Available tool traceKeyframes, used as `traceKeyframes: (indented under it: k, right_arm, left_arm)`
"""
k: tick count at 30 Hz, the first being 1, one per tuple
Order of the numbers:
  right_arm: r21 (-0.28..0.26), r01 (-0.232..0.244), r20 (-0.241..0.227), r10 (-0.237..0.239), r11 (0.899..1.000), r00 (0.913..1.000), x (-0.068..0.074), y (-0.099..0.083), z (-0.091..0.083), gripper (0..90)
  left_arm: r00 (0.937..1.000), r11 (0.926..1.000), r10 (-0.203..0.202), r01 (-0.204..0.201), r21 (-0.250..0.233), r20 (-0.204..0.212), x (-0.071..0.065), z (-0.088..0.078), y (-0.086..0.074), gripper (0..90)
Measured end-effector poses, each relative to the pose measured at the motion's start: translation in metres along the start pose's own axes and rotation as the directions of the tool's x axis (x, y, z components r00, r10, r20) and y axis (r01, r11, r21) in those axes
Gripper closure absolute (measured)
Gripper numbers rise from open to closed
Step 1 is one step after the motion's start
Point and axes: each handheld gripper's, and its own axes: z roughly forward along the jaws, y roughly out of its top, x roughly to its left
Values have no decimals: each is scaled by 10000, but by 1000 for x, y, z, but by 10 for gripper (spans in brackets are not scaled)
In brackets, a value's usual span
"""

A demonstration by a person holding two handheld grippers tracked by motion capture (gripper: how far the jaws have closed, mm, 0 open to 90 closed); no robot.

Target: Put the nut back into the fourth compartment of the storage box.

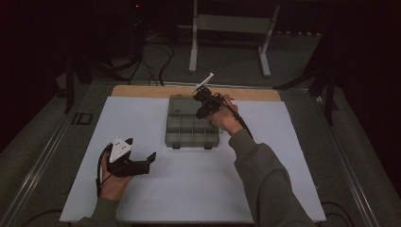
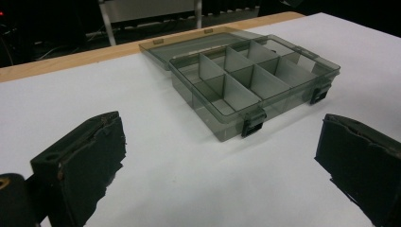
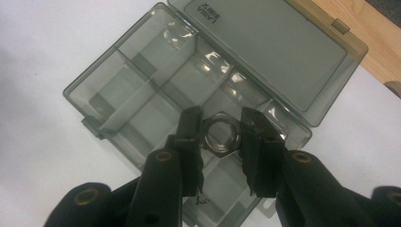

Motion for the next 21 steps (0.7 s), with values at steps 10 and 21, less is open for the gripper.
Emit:
traceKeyframes:
  k: [10,21]
  right_arm:
    - [355,-464,181,458,9983,9988,-16,-6,12,704]
    - [574,-931,319,914,9940,9953,-26,-8,21,704]
  left_arm:
    - [10000,10000,-59,59,-31,-14,1,0,0,24]
    - [10000,10000,-65,65,-42,-5,1,-1,0,24]
